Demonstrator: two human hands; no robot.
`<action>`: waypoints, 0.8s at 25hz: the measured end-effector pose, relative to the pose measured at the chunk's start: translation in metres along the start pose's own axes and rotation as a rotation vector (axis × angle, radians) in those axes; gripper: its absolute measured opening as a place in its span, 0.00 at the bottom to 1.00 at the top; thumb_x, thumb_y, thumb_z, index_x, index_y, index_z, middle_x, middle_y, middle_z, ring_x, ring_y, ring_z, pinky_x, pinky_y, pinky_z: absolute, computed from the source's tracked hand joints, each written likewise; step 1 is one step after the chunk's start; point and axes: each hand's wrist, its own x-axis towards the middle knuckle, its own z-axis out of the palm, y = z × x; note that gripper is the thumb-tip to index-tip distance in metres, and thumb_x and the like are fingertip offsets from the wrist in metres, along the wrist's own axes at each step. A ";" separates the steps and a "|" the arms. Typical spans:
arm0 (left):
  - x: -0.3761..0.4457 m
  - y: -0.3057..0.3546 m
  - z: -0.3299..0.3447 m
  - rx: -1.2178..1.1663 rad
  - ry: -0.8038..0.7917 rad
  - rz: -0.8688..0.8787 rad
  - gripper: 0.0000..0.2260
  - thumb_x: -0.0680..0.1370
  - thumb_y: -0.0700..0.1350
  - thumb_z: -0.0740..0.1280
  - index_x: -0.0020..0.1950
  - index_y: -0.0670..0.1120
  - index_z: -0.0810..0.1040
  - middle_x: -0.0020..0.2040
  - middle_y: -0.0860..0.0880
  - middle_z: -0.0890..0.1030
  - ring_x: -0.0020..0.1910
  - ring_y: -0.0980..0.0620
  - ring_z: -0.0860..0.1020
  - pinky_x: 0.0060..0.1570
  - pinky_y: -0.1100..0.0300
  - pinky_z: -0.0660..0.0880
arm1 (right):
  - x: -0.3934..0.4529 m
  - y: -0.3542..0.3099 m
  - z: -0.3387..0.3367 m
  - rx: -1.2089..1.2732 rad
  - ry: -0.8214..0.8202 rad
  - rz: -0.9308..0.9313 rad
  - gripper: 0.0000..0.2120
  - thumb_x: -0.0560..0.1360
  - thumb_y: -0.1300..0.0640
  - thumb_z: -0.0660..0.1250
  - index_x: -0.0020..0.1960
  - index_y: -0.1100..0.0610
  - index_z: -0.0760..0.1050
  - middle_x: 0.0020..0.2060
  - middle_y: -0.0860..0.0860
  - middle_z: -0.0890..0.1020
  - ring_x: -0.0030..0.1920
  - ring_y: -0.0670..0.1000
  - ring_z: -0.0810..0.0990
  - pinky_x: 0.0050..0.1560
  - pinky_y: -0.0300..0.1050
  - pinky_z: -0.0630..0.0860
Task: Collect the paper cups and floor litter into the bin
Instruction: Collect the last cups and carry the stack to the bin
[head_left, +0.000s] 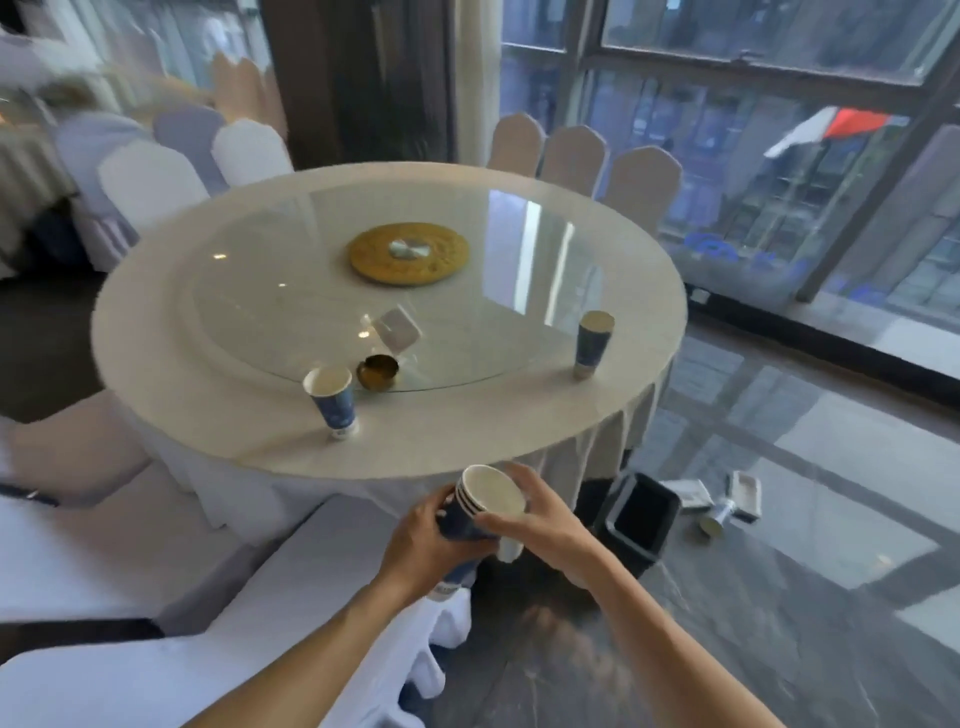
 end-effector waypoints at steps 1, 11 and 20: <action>0.004 0.004 -0.001 0.013 0.034 0.006 0.35 0.62 0.63 0.82 0.66 0.61 0.76 0.59 0.58 0.83 0.56 0.55 0.82 0.55 0.57 0.81 | 0.010 -0.007 -0.003 -0.052 -0.049 -0.011 0.42 0.67 0.49 0.82 0.75 0.48 0.65 0.67 0.49 0.75 0.63 0.48 0.77 0.60 0.41 0.75; 0.041 -0.014 -0.042 -0.127 0.327 -0.049 0.35 0.63 0.51 0.86 0.65 0.62 0.75 0.57 0.60 0.84 0.56 0.61 0.82 0.49 0.71 0.77 | 0.100 -0.058 0.043 -0.392 -0.186 -0.200 0.45 0.63 0.48 0.83 0.75 0.49 0.64 0.62 0.50 0.71 0.55 0.47 0.73 0.53 0.39 0.72; 0.161 -0.068 -0.101 -0.164 0.438 -0.154 0.25 0.67 0.45 0.83 0.62 0.51 0.80 0.53 0.60 0.80 0.53 0.61 0.80 0.51 0.66 0.73 | 0.242 -0.121 0.055 -0.378 -0.072 -0.300 0.36 0.67 0.52 0.81 0.71 0.50 0.69 0.60 0.51 0.72 0.55 0.48 0.73 0.51 0.39 0.70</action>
